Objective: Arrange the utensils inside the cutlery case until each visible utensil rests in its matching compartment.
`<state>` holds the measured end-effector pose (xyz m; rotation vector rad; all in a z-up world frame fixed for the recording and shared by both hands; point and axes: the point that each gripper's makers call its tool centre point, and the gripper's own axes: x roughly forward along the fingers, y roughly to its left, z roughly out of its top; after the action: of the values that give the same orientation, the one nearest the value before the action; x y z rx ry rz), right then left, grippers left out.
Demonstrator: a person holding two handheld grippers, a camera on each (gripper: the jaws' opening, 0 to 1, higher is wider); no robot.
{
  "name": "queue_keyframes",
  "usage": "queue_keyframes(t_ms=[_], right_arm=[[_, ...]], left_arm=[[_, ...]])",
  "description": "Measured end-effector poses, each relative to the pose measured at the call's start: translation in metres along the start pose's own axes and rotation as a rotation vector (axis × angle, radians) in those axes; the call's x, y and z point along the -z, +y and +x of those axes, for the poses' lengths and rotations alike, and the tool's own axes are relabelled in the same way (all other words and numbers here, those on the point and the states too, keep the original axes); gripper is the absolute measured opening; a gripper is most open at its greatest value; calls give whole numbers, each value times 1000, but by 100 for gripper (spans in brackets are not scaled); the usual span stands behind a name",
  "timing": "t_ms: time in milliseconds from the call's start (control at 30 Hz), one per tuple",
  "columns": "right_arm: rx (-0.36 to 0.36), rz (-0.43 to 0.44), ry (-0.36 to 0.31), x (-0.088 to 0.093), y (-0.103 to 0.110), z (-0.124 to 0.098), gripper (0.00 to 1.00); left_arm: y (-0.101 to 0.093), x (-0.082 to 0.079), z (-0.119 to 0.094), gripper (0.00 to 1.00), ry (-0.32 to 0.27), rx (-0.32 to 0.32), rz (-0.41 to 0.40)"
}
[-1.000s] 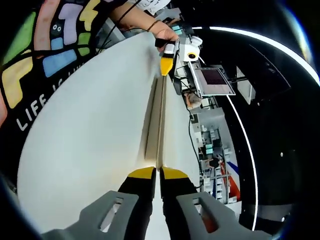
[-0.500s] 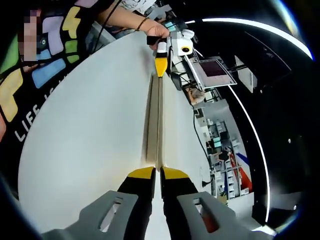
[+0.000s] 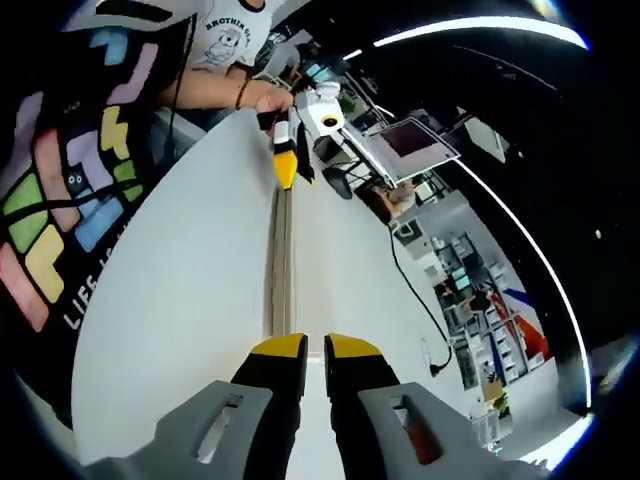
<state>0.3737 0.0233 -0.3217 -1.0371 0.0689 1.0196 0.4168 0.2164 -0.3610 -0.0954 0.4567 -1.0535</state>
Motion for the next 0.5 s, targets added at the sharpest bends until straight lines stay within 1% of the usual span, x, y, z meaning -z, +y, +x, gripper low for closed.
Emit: queue_keyframes(t_ms=[33, 67, 167, 200, 233, 267, 333, 400, 500], right_arm=[[-12, 31, 0, -1, -3, 2, 6], [-27, 64, 14, 0, -5, 4, 6], [-91, 116, 67, 3, -8, 10, 6], [-106, 127, 84, 4, -10, 13, 6], [-115, 106, 82, 1, -12, 16, 6], [-164, 99, 115, 3, -10, 18, 6], [-234, 146, 165, 6, -5, 21, 7], [-280, 178, 201, 7, -5, 25, 7], [-328, 187, 276, 13, -10, 31, 7]], left_arm=[[0, 0, 0, 47, -1, 1, 1], [0, -1, 1, 47, -1, 1, 1], [0, -1, 2, 47, -3, 2, 8], [0, -1, 3, 47, -4, 4, 13], [0, -1, 3, 46, -1, 5, 34], [3, 0, 3, 46, 9, -4, 80], [2, 1, 4, 46, 20, -11, 99], [2, 1, 3, 46, 20, -11, 101], [2, 1, 3, 46, 19, -9, 104]])
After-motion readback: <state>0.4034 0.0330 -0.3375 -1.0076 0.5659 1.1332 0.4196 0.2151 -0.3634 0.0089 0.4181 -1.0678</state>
